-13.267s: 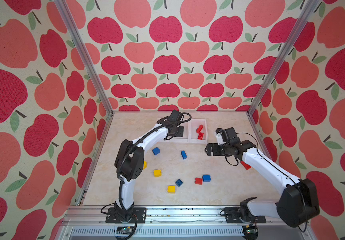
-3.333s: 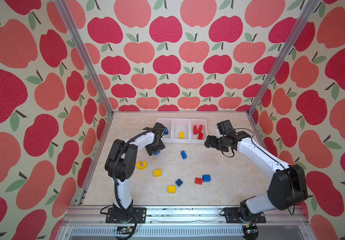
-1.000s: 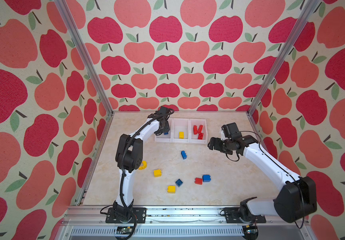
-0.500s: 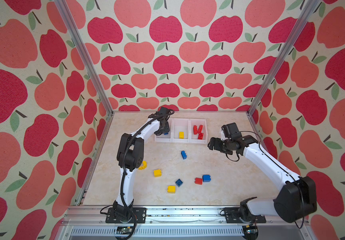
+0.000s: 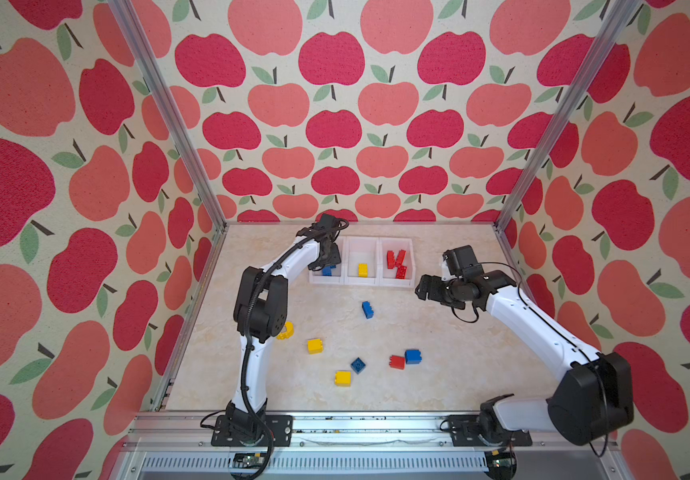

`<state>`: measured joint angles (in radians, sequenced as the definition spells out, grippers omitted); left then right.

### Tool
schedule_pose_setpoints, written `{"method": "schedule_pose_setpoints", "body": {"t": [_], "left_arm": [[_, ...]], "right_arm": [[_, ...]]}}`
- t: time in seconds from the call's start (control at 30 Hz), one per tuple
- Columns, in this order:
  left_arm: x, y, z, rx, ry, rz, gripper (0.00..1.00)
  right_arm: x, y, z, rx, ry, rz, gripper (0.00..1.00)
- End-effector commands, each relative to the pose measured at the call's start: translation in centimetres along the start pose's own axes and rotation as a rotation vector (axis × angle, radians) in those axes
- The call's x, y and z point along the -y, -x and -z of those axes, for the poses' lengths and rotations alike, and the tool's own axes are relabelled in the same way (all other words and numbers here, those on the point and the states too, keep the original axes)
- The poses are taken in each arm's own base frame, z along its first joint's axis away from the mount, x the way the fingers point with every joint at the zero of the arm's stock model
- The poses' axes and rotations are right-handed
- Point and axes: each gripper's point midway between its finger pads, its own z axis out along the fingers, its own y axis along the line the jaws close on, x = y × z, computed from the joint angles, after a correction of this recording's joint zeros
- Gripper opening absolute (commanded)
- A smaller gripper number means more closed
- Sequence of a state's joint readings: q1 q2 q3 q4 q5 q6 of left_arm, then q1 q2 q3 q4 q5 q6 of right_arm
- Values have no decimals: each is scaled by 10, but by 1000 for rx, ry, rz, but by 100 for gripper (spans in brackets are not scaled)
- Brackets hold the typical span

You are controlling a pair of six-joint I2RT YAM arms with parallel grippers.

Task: Sort the legos into containers by color
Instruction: 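Carry the blue brick into the compartment nearest the left gripper and release, then move the left gripper to the yellow round brick and grasp it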

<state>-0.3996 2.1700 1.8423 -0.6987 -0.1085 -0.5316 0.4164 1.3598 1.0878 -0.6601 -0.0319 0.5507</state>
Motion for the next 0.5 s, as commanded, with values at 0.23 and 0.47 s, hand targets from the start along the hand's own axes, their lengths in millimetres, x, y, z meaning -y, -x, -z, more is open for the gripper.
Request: {"method": "schedule_pose_setpoints", "body": {"t": [0.23, 0.47], "left_arm": [[3, -13, 43, 22, -55, -2, 72], [-8, -39, 71, 14, -92, 3, 78]], "right_arm": [[4, -7, 5, -10, -18, -15, 91], [5, -11, 6, -19, -18, -10, 91]]}}
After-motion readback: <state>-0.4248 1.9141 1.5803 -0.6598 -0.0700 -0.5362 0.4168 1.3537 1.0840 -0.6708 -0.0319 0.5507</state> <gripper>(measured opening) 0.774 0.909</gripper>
